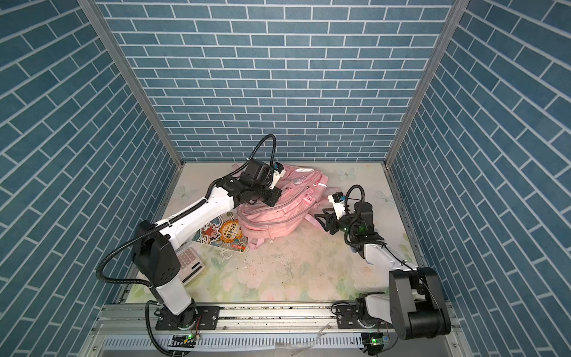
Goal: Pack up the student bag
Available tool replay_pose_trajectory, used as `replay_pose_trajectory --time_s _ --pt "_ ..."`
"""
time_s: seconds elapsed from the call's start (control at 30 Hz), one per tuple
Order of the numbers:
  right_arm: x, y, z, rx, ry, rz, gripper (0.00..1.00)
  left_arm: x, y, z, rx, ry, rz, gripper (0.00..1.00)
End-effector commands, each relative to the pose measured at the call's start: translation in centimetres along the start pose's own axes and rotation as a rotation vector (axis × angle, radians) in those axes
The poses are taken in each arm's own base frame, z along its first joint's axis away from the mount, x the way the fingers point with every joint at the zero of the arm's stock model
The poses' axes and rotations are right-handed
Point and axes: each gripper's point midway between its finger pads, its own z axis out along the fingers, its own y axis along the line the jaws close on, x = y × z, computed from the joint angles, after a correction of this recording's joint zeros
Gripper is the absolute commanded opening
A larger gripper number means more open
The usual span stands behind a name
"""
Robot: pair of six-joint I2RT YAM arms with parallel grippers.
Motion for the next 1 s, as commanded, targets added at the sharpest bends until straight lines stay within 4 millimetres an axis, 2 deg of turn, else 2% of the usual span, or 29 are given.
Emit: replay_pose_trajectory --time_s 0.0,0.3,0.73,0.97 --pt "0.2 0.3 0.2 -0.035 -0.028 -0.069 0.52 -6.6 -2.0 -5.8 0.065 -0.267 0.076 0.00" --pt "1.0 -0.4 0.8 -0.032 -0.028 -0.035 0.54 -7.6 -2.5 -8.4 0.071 -0.334 0.111 0.00" --pt "0.8 -0.7 1.4 -0.052 -0.072 0.000 0.56 -8.9 -3.2 -9.1 0.094 -0.382 0.131 0.00" --pt "-0.3 0.9 1.1 -0.132 -0.135 -0.044 0.54 -8.7 -3.3 -9.4 0.108 -0.400 0.123 0.00"
